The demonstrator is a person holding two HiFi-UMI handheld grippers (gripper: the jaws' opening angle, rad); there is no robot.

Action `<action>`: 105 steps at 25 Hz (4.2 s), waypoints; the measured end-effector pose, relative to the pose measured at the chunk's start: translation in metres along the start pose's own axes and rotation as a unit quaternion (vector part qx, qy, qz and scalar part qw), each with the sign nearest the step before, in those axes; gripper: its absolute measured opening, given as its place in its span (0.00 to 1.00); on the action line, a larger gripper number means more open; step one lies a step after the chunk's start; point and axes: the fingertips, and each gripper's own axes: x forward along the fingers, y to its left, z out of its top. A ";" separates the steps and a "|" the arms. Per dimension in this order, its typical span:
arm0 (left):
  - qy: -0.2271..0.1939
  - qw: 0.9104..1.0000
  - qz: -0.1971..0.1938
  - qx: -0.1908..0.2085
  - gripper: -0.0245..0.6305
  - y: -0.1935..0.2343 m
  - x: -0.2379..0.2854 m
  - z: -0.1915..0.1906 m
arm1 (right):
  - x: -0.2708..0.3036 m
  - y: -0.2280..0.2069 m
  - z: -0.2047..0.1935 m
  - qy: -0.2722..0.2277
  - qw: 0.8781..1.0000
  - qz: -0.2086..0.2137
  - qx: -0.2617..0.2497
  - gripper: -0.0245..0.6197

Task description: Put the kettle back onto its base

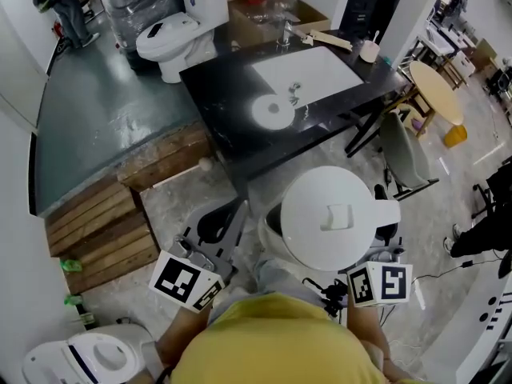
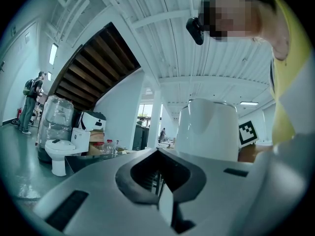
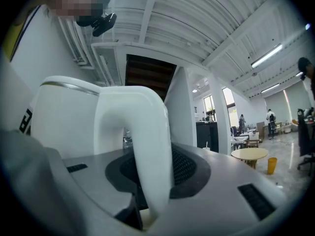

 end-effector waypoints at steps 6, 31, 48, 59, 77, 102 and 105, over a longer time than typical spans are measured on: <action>-0.003 1.000 0.013 0.003 0.05 0.022 0.047 0.006 | 0.052 -0.024 0.003 -0.004 1.000 0.014 0.000 0.21; 0.017 1.000 0.023 -0.001 0.05 0.097 0.144 0.001 | 0.193 -0.052 -0.008 0.003 0.999 0.033 0.006 0.21; 0.040 0.999 -0.018 0.002 0.05 0.159 0.226 -0.001 | 0.299 -0.060 -0.025 0.003 1.000 0.019 0.004 0.21; 0.055 0.998 -0.010 -0.008 0.05 0.199 0.262 -0.013 | 0.349 -0.063 -0.043 0.001 1.000 0.022 0.000 0.21; 0.091 0.996 0.013 -0.005 0.05 0.247 0.295 -0.058 | 0.399 -0.064 -0.085 0.005 0.999 0.036 -0.011 0.21; 0.113 0.993 0.033 -0.031 0.05 0.269 0.303 -0.085 | 0.415 -0.056 -0.117 0.042 0.997 0.048 -0.037 0.20; 0.114 0.992 0.037 -0.037 0.05 0.271 0.302 -0.086 | 0.418 -0.053 -0.117 0.054 0.996 0.050 -0.043 0.20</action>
